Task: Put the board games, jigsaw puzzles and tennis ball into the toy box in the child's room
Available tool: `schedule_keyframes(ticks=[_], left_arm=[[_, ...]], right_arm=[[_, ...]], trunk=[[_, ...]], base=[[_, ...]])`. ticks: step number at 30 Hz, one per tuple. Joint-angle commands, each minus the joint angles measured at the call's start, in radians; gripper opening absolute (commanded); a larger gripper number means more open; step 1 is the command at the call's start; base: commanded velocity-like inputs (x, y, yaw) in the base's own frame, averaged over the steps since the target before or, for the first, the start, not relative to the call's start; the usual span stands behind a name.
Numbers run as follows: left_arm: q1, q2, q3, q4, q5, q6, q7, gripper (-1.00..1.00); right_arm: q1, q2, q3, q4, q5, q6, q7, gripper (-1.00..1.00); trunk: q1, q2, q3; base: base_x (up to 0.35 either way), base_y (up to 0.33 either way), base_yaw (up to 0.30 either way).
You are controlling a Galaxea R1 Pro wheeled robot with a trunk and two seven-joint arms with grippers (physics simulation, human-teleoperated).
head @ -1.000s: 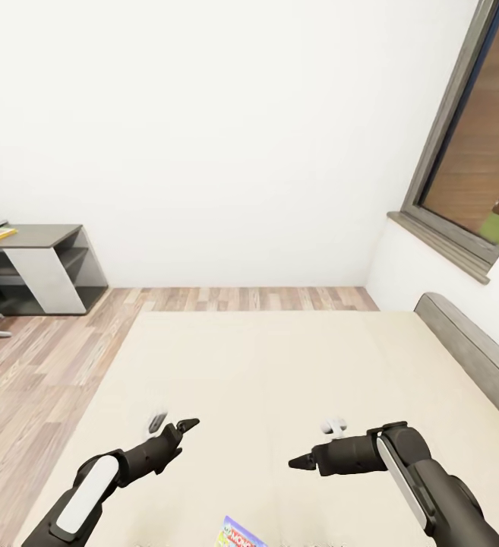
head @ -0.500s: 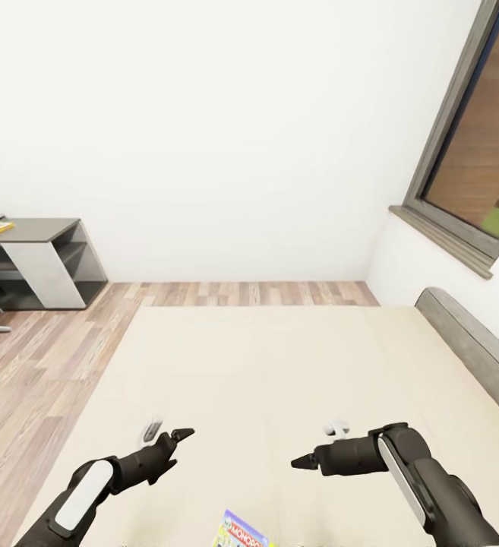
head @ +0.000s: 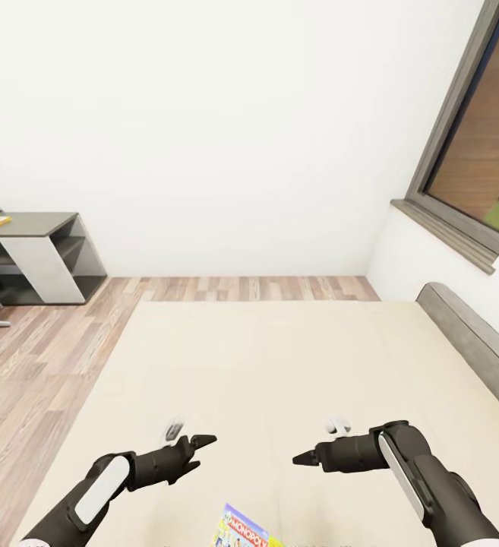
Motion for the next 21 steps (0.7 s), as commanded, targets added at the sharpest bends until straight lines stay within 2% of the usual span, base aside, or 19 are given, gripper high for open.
schedule_keyframes(ticks=[1,3,9,21], left_arm=[[-0.003,0.002,-0.015,0.001,-0.002,0.004,-0.031,1.0],[-0.007,0.004,-0.032,0.003,-0.013,0.007,-0.08,1.0],[-0.011,0.006,-0.051,0.005,-0.051,0.01,-0.152,1.0],[-0.013,0.008,-0.058,0.007,-0.072,0.007,-0.2,1.0]], right_arm=[[-0.001,-0.001,0.001,0.0,-0.01,0.008,-0.006,1.0],[-0.002,0.0,0.001,0.001,-0.01,0.008,-0.006,1.0],[-0.002,0.0,0.0,0.002,-0.01,0.008,-0.006,1.0],[-0.003,0.001,0.0,0.003,-0.01,0.008,-0.006,1.0]], trunk=[[0.001,-0.002,-0.004],[0.001,-0.002,-0.007],[0.001,-0.002,-0.017],[0.001,-0.002,-0.036]], base=[[0.0,0.0,0.0],[0.0,0.0,0.0],[0.0,0.0,0.0],[0.0,0.0,0.0]])
